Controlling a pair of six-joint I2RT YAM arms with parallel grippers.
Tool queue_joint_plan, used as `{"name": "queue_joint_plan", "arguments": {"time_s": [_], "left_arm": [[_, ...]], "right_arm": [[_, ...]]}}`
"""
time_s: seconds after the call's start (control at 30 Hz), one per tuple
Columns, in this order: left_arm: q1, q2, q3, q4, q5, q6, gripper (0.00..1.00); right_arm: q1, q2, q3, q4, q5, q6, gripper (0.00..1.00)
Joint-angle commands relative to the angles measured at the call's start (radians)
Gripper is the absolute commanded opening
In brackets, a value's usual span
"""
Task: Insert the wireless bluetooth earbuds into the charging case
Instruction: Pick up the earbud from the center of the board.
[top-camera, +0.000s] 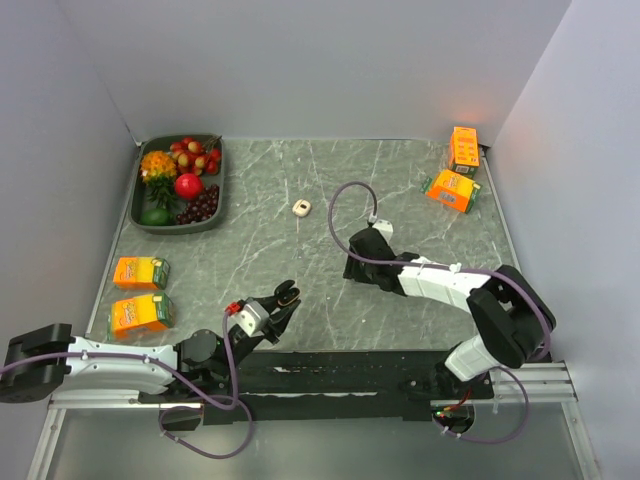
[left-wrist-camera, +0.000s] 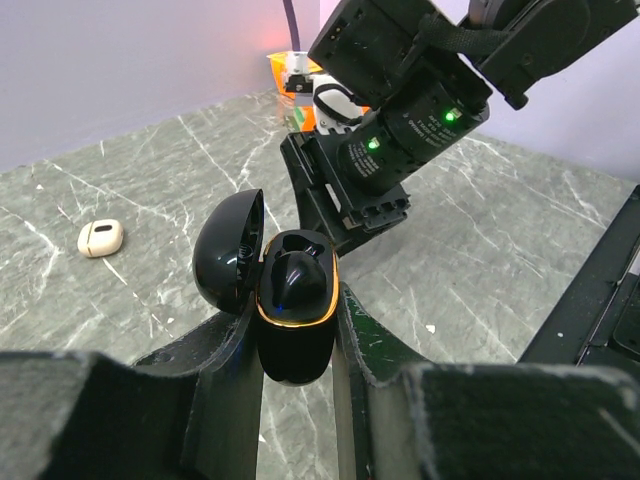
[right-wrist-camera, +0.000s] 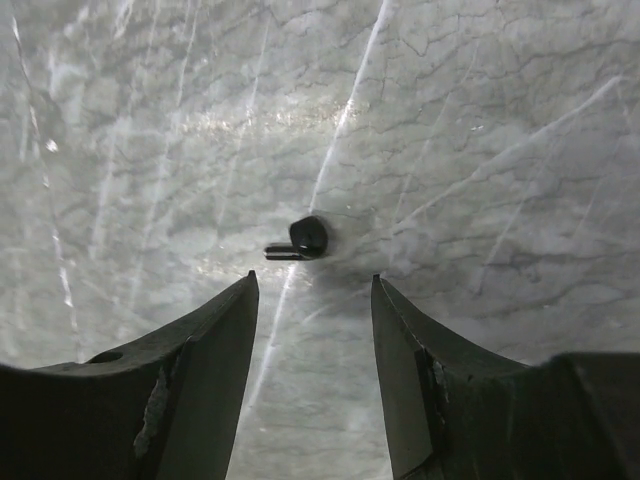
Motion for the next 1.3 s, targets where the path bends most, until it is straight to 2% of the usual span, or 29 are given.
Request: {"name": "queue_joint_plan", "arguments": {"time_s": [0.0,0.17,0.6,1.0,1.1,1.2,1.27], "left_arm": [[-0.007,-0.023,0.009,0.020,0.009,-0.028,0.01],[-0.005,-0.042,0.001,0.009,0.004,-0.031,0.01],[-0.005,-0.006,0.001,0.038,0.007,-0.022,0.01],[-0.005,0.000,0.000,0.041,0.002,-0.024,0.01],[-0.005,0.007,0.001,0.041,0.002,-0.025,0.01],[-0.005,0.012,0.004,0.041,0.002,-0.027,0.01],[-0.005,0.014,0.003,0.041,0.001,-0.025,0.01]], "right_arm": [[0.002,0.049,0.068,0.023,-0.004,0.121,0.57],[-0.001,0.113,0.099,0.008,0.001,0.110,0.55],[-0.035,0.162,0.109,0.001,0.042,0.049,0.46],[-0.033,0.199,0.106,0.014,0.036,0.009,0.24],[-0.032,0.194,0.109,0.009,0.041,-0.003,0.15],[-0.033,0.184,0.109,0.000,0.054,-0.017,0.02],[-0.032,0.173,0.113,-0.015,0.068,-0.036,0.00]]}}
